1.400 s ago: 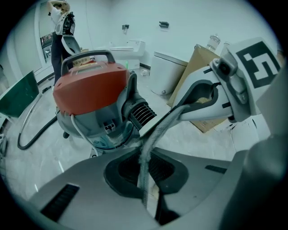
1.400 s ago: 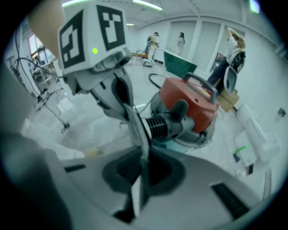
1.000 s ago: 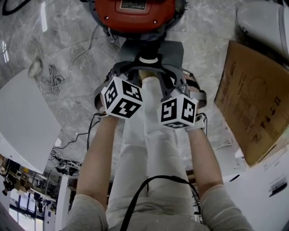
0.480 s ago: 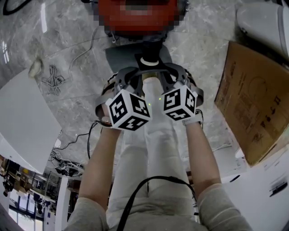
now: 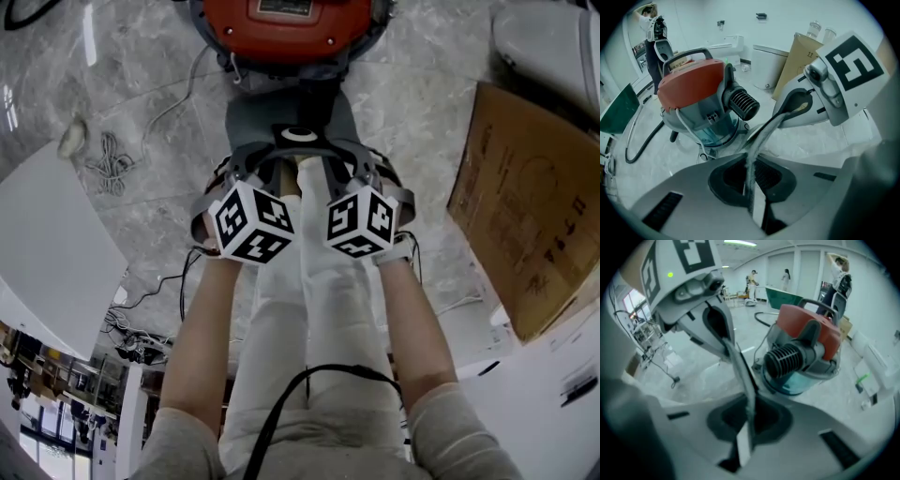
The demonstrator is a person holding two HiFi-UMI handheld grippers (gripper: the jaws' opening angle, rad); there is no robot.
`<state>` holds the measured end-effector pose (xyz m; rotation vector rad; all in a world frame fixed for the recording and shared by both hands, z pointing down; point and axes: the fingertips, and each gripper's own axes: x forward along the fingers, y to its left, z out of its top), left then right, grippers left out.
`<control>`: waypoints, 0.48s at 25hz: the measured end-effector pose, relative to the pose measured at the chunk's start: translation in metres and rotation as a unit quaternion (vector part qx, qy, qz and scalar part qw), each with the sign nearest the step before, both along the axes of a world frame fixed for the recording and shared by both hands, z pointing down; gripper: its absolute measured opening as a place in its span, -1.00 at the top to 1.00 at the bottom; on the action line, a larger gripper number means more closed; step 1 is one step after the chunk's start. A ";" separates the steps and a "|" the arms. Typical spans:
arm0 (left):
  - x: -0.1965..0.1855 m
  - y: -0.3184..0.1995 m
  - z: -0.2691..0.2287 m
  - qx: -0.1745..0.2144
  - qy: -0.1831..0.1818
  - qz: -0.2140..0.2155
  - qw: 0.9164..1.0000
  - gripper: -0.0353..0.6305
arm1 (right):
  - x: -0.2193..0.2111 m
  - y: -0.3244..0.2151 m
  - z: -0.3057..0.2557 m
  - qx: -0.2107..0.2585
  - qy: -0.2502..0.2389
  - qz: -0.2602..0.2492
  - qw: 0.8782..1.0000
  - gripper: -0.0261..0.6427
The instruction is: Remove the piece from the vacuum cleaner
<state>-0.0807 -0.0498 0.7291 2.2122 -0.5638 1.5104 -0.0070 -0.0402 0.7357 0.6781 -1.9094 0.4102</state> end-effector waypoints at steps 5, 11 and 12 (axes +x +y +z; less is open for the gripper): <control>-0.009 0.016 0.003 -0.007 -0.003 0.004 1.000 0.79 | -0.006 0.010 -0.007 0.000 -0.002 -0.010 1.000 0.84; -0.002 0.019 -0.009 0.005 0.006 0.010 1.000 0.79 | 0.000 0.014 -0.020 0.011 0.005 -0.019 1.000 0.84; -0.002 0.019 -0.012 0.007 0.007 0.012 1.000 0.79 | 0.000 0.015 -0.024 0.011 0.005 -0.020 1.000 0.84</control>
